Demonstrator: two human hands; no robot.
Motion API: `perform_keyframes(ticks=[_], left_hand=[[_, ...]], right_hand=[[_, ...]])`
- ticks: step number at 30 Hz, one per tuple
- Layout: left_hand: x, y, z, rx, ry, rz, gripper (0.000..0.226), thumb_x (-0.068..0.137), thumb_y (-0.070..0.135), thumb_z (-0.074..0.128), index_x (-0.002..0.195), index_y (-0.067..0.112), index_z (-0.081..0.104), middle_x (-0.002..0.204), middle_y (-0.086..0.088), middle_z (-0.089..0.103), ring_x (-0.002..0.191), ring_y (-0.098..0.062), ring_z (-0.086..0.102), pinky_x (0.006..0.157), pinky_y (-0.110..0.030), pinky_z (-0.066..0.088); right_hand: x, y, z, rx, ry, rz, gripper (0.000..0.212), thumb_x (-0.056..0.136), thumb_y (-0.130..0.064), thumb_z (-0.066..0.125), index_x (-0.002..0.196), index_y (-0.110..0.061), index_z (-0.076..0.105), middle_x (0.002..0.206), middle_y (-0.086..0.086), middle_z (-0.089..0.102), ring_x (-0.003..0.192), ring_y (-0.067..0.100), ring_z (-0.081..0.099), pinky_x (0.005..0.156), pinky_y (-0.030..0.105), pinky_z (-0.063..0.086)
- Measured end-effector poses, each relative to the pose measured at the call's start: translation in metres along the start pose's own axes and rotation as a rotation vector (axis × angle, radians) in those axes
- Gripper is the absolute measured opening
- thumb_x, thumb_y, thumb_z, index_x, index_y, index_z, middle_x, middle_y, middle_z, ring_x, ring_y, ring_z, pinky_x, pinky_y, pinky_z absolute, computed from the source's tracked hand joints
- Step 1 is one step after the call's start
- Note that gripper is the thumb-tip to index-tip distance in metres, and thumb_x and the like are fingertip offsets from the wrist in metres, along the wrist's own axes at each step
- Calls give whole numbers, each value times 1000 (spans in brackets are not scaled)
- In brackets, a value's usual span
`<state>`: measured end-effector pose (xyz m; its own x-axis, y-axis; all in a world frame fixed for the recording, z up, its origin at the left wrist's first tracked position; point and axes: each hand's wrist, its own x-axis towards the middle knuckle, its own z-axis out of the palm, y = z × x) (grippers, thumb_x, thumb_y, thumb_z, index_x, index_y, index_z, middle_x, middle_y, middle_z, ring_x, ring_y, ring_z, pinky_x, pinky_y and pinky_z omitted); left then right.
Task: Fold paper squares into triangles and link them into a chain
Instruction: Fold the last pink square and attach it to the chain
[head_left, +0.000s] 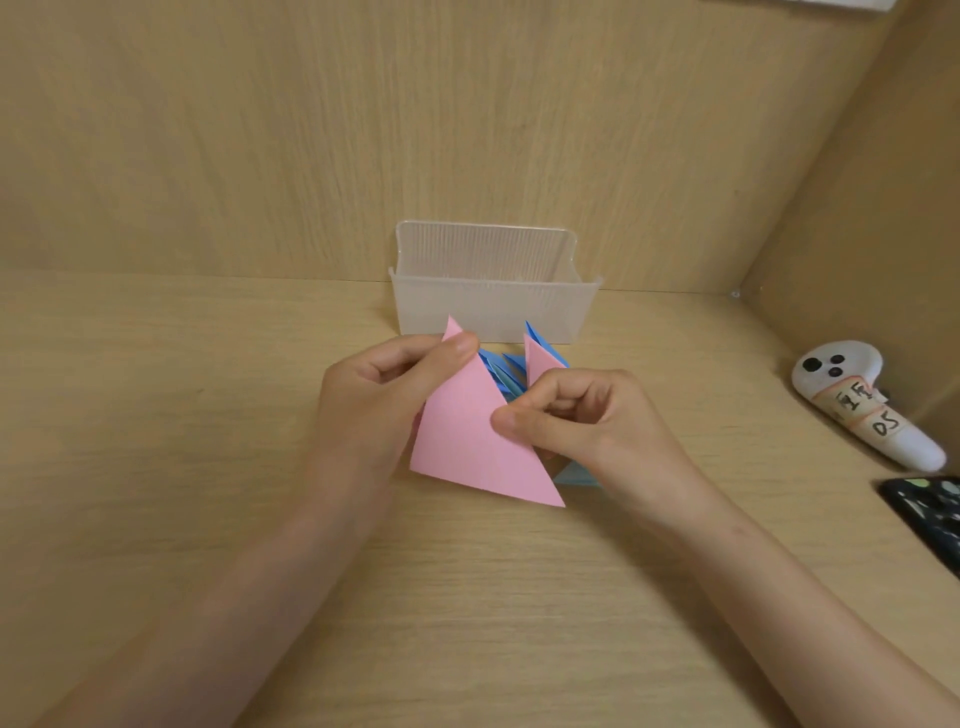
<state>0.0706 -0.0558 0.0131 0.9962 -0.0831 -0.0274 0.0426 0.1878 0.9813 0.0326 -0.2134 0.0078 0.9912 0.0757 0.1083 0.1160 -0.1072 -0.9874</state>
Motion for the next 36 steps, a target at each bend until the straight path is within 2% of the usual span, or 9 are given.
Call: perform_keyframes(ticks=[9, 13, 18, 20, 23, 26, 29, 32, 36], left_hand=[[2, 0, -2, -21, 27, 35, 8, 79, 23, 70, 77, 15, 72, 57, 9, 62, 51, -6, 53, 48, -16, 43], [2, -2, -1, -34, 38, 32, 8, 79, 24, 71, 76, 16, 72, 63, 8, 63, 57, -7, 54, 54, -18, 46], [15, 3, -14, -66, 138, 92, 6, 78, 26, 72, 81, 20, 72, 79, 8, 66, 73, -6, 54, 74, -20, 47], [14, 1, -14, -30, 96, 80, 9, 80, 27, 70, 84, 19, 73, 82, 5, 65, 75, -9, 56, 76, -24, 47], [10, -2, -7, 23, -21, 9, 14, 86, 29, 63, 91, 21, 72, 84, 3, 71, 70, -11, 62, 64, -25, 48], [7, -4, -2, 129, -128, -5, 13, 85, 30, 63, 92, 24, 72, 88, 6, 75, 79, -7, 67, 73, -25, 53], [4, -3, -1, 170, -187, 28, 9, 86, 12, 64, 87, 17, 72, 71, 1, 74, 60, -7, 64, 55, -19, 54], [6, -2, -6, 189, -162, 64, 10, 85, 11, 65, 85, 18, 71, 71, -2, 74, 54, -9, 61, 53, -21, 52], [7, 1, -9, 146, -183, 44, 10, 86, 13, 64, 90, 16, 72, 72, -1, 74, 54, -8, 61, 53, -19, 50]], right_hand=[[0, 0, 0, -13, -15, 4, 11, 79, -5, 72, 68, -9, 70, 68, 2, 71, 60, 8, 61, 60, 19, 47], [0, -1, -2, -21, -29, 20, 12, 79, -4, 71, 68, -8, 69, 66, 0, 70, 58, 7, 60, 60, 20, 47], [-1, 3, -1, -38, -3, 27, 11, 79, -4, 72, 68, -5, 68, 65, 1, 70, 58, 10, 60, 63, 27, 48], [0, 3, 0, -3, 41, 27, 12, 78, -5, 72, 67, -6, 68, 64, 3, 69, 54, 10, 58, 57, 24, 46], [3, 4, -1, 35, 110, 31, 17, 79, -5, 71, 63, -9, 66, 59, 4, 65, 47, 10, 51, 49, 23, 39], [4, 5, -2, 43, 151, 20, 16, 80, -5, 70, 64, -6, 65, 56, 4, 63, 45, 11, 49, 47, 22, 38], [5, 7, -4, 31, 177, 1, 15, 82, -11, 69, 68, -7, 67, 57, 3, 62, 46, 11, 49, 47, 24, 38], [5, 7, -8, -8, 212, -104, 8, 90, -13, 62, 87, -11, 69, 70, 1, 64, 55, 15, 53, 50, 26, 42], [5, 4, -17, -214, 142, -287, 31, 84, -5, 63, 96, -32, 72, 108, -5, 55, 78, 22, 56, 58, 46, 58]])
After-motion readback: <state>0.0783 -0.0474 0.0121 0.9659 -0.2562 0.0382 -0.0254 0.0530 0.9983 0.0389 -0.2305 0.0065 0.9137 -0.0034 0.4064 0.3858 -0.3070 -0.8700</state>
